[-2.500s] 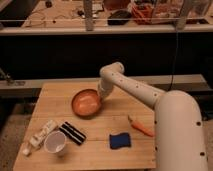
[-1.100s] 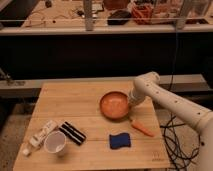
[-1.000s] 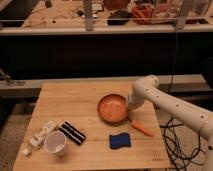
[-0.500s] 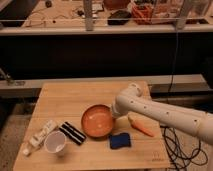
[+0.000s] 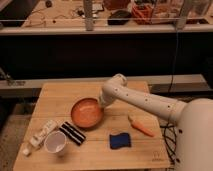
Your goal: Drag the ceramic bowl in a circle
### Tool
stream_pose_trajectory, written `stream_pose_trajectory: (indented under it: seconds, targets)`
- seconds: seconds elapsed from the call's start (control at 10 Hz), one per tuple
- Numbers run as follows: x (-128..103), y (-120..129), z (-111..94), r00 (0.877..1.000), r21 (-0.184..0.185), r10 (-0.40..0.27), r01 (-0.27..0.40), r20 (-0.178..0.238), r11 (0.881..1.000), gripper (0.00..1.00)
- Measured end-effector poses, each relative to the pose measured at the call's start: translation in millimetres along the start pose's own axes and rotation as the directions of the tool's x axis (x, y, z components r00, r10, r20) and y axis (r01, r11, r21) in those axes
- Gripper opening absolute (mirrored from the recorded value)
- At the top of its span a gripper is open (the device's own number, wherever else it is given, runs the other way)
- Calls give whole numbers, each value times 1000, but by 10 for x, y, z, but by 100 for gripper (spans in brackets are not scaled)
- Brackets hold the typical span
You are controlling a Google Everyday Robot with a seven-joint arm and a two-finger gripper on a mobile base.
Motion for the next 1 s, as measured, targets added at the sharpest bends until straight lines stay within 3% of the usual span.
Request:
stream_pose_trajectory:
  seconds: [0.2, 0.4, 0.5, 0.6, 0.8, 0.9, 1.0]
  targets:
    - [269, 205, 29, 999, -4, 49, -49, -8, 999, 0]
    - [258, 621, 10, 991, -13, 132, -132, -2, 991, 0]
    - [189, 822, -17, 986, -18, 166, -166, 2, 986, 0]
    - [76, 1147, -69, 975, -27, 223, -223, 3, 974, 0]
    - [-139, 1565, -151, 951, -44, 309, -308, 3, 950, 0]
    - [-303, 1715, -212, 940, -56, 341, -340, 4, 939, 0]
    - [-472, 1786, -289, 937, -67, 349, -348, 2, 935, 0]
